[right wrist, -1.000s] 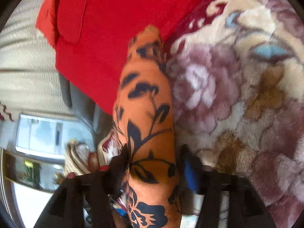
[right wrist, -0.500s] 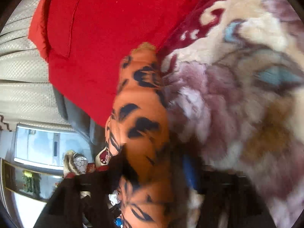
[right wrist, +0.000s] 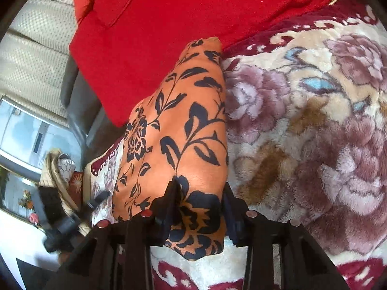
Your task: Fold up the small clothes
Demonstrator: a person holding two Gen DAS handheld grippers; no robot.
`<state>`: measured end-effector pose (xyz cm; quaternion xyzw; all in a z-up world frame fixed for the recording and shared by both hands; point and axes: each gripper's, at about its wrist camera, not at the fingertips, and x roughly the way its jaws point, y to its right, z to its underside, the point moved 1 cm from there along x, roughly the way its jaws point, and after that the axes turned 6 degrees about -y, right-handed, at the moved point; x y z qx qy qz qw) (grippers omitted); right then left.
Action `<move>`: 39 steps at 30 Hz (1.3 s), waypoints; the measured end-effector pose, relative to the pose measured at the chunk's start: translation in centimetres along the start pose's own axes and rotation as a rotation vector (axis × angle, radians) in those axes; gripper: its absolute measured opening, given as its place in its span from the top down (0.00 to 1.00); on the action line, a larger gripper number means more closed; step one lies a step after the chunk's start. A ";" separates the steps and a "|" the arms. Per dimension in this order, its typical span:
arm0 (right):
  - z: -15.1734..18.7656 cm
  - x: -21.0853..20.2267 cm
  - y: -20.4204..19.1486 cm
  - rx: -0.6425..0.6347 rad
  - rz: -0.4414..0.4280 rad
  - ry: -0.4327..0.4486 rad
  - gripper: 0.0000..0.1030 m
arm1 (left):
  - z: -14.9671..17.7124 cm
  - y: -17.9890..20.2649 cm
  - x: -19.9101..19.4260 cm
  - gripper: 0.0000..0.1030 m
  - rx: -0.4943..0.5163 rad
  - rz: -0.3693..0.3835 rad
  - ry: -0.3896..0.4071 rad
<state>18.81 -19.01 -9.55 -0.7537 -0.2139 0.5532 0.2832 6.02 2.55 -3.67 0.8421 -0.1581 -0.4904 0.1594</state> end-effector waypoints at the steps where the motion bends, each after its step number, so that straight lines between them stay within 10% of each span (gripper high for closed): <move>1: -0.1 0.2 -0.1 0.000 -0.005 0.000 0.60 | -1.1 0.2 0.4 0.70 0.005 -0.015 0.001; 5: 0.3 -0.1 -0.4 0.002 -0.021 0.004 0.60 | -4.9 0.4 4.5 0.70 0.019 -0.061 -0.047; 7: 0.3 0.0 -0.3 -0.009 -0.015 0.004 0.60 | -5.5 -0.9 7.9 0.93 -0.016 -0.120 -0.138; 9: 0.2 -0.2 -0.6 -0.019 -0.017 -0.001 0.60 | -5.1 -2.9 9.7 0.92 -0.076 -0.106 -0.163; 14: 0.4 -0.4 -0.1 -0.012 -0.004 -0.008 0.36 | -4.6 -3.2 8.7 0.92 -0.084 -0.098 -0.131; 22: 1.8 -2.4 -1.5 -0.040 -0.020 0.041 0.36 | -1.7 -0.8 3.1 0.87 -0.019 -0.076 -0.016; 25: 2.2 -0.5 -0.3 -0.006 -0.013 -0.025 0.70 | 0.3 -0.6 2.3 0.83 -0.013 -0.086 -0.012; 35: 1.5 -3.9 -3.0 -0.051 0.111 0.093 0.67 | 2.9 -1.0 3.4 0.82 -0.003 -0.113 -0.066; 39: -1.0 -5.2 -6.5 -0.120 0.036 0.129 0.67 | 2.7 -1.0 3.5 0.80 0.003 -0.112 -0.064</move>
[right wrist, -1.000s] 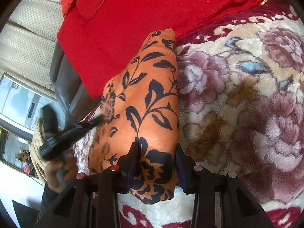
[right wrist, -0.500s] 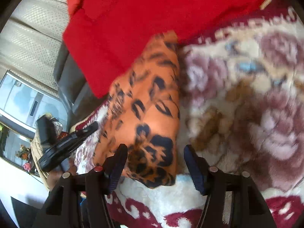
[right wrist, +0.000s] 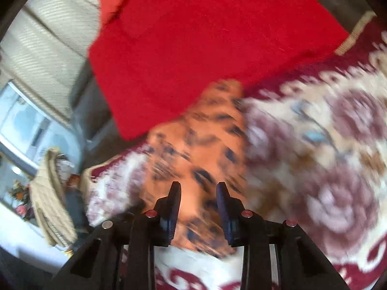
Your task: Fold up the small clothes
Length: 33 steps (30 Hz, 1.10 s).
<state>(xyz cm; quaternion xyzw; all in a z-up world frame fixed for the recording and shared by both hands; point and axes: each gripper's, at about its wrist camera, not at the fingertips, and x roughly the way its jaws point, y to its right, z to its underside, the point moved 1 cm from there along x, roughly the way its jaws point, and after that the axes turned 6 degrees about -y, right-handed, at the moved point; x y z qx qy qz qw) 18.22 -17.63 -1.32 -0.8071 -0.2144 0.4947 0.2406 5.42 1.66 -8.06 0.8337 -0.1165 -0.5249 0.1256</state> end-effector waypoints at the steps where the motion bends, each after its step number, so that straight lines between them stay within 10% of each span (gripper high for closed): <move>1: -0.9 0.6 -0.6 -0.008 -0.025 -0.007 0.67 | -0.2 -0.1 0.5 0.80 -0.002 0.000 0.001; 9: -6.9 10.0 5.5 0.279 -0.165 -0.180 0.69 | 0.1 -0.3 0.8 0.79 0.009 0.004 -0.004; 15: -8.3 10.4 5.0 0.209 -0.135 -0.163 0.66 | 0.1 -0.2 1.2 0.79 0.011 0.006 0.002; 22: -5.8 7.3 2.4 0.150 -0.105 -0.136 0.63 | 0.6 -0.1 -0.4 0.69 0.010 -0.051 0.018; 25: -2.4 5.2 0.1 0.064 -0.103 -0.150 0.33 | 1.2 -0.1 -1.1 0.69 0.003 -0.058 0.016; 33: 1.3 3.7 -1.4 -0.008 0.021 -0.106 0.36 | 2.9 0.8 -5.0 0.64 0.023 -0.077 0.064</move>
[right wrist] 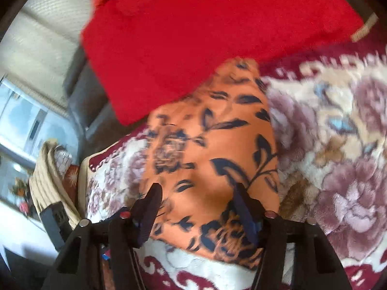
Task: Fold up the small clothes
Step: 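Open both grippers and pull them back from the folded blouse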
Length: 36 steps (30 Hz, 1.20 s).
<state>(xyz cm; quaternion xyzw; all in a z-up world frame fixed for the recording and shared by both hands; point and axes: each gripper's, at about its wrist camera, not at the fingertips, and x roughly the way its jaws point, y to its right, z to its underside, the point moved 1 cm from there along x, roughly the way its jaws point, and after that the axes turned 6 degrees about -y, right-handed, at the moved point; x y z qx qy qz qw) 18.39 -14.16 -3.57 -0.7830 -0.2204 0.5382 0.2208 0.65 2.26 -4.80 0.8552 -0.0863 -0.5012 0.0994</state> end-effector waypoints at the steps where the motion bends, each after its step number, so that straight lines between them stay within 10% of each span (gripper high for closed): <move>1: 0.5 -0.5 -1.0 -0.041 0.003 0.017 0.36 | 0.1 0.0 -0.4 0.60 -0.002 -0.010 0.011; 6: 1.3 2.5 2.0 0.043 0.091 -0.073 0.38 | 0.3 0.1 -1.7 0.56 -0.019 -0.025 0.022; 20: 9.0 -4.3 -4.1 -0.170 0.378 0.140 0.23 | 1.7 2.5 -4.4 0.23 0.059 -0.223 0.114; 36: 8.6 -1.5 7.0 0.307 0.002 0.098 0.23 | 2.5 -0.1 -1.5 0.23 -0.024 -0.153 0.022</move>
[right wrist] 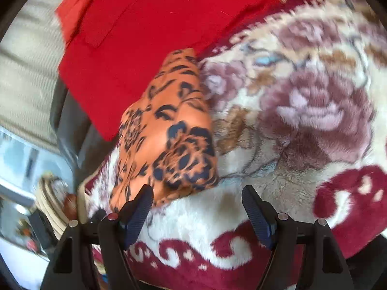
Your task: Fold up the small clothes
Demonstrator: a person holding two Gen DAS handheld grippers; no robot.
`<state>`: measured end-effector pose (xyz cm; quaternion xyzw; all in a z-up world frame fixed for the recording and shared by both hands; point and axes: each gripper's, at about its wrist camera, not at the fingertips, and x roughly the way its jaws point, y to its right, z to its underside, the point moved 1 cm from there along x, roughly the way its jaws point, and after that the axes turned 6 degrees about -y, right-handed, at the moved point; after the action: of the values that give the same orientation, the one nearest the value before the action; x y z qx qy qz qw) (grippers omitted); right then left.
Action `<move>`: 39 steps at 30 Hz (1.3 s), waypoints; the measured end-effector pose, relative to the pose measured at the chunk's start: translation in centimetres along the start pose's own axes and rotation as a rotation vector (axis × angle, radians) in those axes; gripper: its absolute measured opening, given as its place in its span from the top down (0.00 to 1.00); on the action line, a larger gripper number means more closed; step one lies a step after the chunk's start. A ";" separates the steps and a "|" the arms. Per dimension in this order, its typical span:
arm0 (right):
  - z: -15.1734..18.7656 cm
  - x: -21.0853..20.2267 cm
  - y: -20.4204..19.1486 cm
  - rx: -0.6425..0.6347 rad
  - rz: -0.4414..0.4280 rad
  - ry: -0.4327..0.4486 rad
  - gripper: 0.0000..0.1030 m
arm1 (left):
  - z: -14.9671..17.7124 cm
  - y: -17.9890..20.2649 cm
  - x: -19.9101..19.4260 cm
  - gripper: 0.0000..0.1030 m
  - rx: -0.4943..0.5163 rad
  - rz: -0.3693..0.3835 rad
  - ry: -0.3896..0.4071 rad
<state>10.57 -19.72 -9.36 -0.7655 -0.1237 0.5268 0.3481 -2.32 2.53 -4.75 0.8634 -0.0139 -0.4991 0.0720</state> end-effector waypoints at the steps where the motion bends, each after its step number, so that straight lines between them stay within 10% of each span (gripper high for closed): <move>1: -0.3 0.3 0.1 0.009 -0.018 -0.003 0.23 | 0.0 0.1 0.0 0.23 0.003 0.002 0.001; 4: -1.5 2.2 0.1 0.023 -0.047 -0.048 0.26 | -0.1 0.4 0.2 0.23 0.018 0.009 0.001; 6: -2.1 3.4 -0.5 -0.007 -0.038 -0.078 0.68 | -0.1 0.6 0.1 0.23 0.029 0.015 0.004; 12: -2.7 2.0 -2.7 -0.106 0.051 -0.013 0.77 | -0.4 0.5 -0.1 0.23 0.046 0.034 0.033; 15: -2.4 3.2 -1.0 -0.046 0.005 -0.036 0.65 | -0.5 0.5 0.1 0.23 0.041 0.037 0.021; 17: -2.1 2.1 -1.2 -0.047 0.019 -0.010 0.34 | -0.4 0.7 -0.1 0.23 0.037 0.036 0.027; 39: 5.7 -4.4 -12.7 -0.540 0.329 0.227 0.21 | 0.4 1.8 -3.9 0.23 0.031 -0.002 0.097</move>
<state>5.92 -10.61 1.10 -0.8936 -0.0942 0.4355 0.0545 -4.58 1.03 -1.34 0.8876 -0.0171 -0.4565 0.0583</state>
